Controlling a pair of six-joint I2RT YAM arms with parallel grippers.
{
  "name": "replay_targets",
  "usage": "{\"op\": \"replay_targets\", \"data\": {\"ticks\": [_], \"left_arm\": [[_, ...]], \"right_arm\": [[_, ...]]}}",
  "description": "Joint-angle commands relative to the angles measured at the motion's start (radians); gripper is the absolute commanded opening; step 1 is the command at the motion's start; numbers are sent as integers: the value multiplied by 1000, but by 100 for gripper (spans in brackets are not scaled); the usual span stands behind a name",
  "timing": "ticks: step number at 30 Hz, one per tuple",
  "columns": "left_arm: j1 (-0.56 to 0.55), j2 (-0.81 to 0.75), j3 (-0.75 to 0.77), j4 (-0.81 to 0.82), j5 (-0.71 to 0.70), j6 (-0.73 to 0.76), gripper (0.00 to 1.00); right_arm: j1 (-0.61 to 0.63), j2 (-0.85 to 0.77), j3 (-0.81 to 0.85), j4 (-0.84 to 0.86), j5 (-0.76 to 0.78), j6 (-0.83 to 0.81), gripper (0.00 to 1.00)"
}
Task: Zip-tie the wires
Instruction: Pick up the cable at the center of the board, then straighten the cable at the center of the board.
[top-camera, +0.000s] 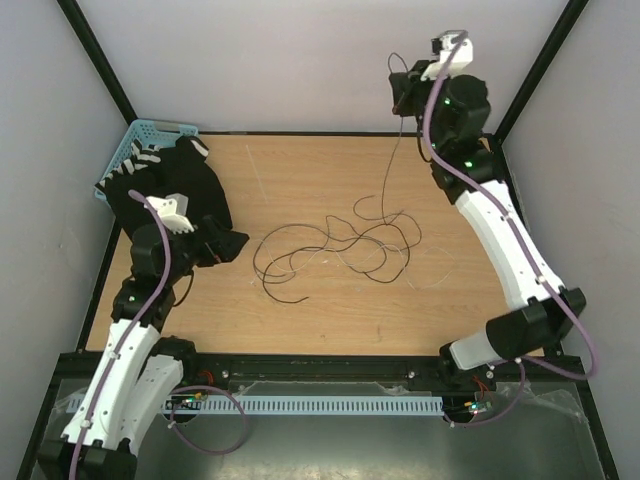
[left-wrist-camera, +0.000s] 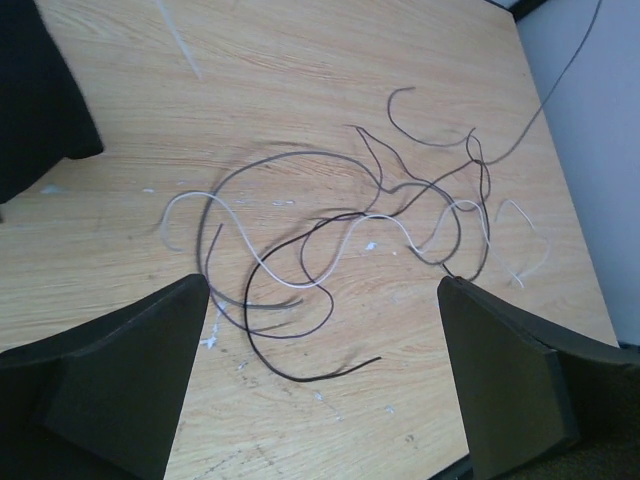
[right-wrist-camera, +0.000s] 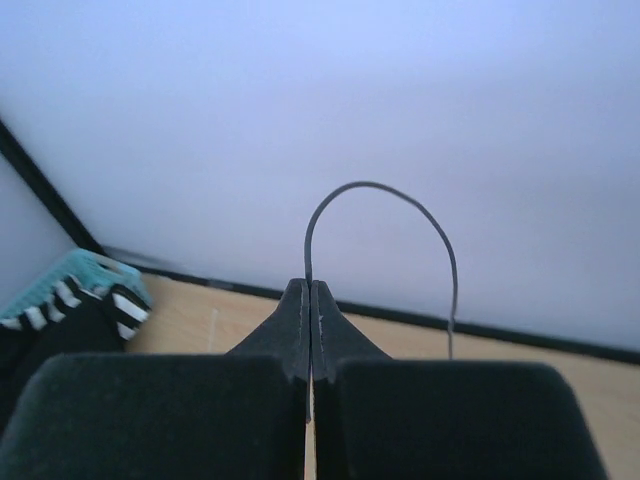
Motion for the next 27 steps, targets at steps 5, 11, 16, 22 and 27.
{"op": "replay_targets", "data": {"ticks": [5, 11, 16, 22, 27], "left_arm": [[-32, 87, 13, 178, 146, -21, 99], [-82, 133, 41, 206, 171, -28, 99], [-106, 142, 43, 215, 160, -28, 99], [-115, 144, 42, 216, 164, -26, 99], [-130, 151, 45, 253, 215, 2, 99]], "right_arm": [[2, -171, 54, 95, -236, 6, 0], [3, -224, 108, 16, -371, 69, 0], [2, -257, 60, -61, -439, 70, 0], [2, -323, -81, -115, -527, 96, 0], [3, -356, -76, -96, -621, 164, 0]]}}
